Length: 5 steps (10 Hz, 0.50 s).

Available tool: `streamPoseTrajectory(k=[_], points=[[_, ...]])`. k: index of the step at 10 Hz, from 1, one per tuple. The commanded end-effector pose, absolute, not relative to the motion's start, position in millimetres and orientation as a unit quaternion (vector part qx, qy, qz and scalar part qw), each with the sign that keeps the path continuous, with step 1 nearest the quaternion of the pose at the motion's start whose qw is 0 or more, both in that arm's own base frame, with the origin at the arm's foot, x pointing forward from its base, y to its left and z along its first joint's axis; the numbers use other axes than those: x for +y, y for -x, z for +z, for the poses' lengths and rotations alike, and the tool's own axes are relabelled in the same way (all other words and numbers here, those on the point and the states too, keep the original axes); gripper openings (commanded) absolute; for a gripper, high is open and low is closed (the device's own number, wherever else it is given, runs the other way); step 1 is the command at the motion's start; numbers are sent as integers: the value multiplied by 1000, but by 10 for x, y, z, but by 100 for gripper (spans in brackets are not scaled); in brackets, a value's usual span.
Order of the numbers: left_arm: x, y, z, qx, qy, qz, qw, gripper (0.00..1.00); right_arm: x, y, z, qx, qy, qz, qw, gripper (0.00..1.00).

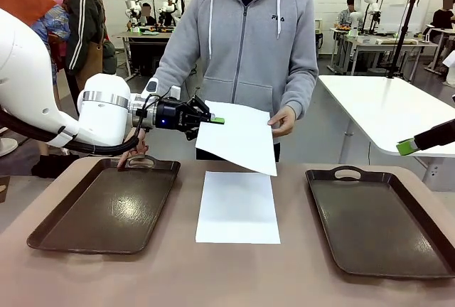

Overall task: Sort the A4 documents.
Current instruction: Place the A4 Paper in the designated Handle tray.

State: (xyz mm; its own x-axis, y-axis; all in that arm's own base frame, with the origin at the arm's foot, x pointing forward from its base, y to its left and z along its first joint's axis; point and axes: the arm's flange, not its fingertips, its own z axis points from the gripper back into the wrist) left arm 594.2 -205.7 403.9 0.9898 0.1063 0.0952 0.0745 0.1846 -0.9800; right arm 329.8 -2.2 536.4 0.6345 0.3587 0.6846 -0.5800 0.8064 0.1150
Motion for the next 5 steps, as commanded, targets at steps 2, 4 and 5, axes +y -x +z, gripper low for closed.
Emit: streamPoseTrajectory(k=[2,4,5], points=[[-2103,-5941,4127,-48,602,-57,795,1,-15,-3312,5345,-335,-173,267,887,100],[-1963,-5926,4338,-34,573,-118,810,1,-15,-3312,5345,-335,-173,267,887,100],[-1762,-5913,4470,-36,570,-136,810,1,-15,-3312,5345,-335,-173,267,887,100]])
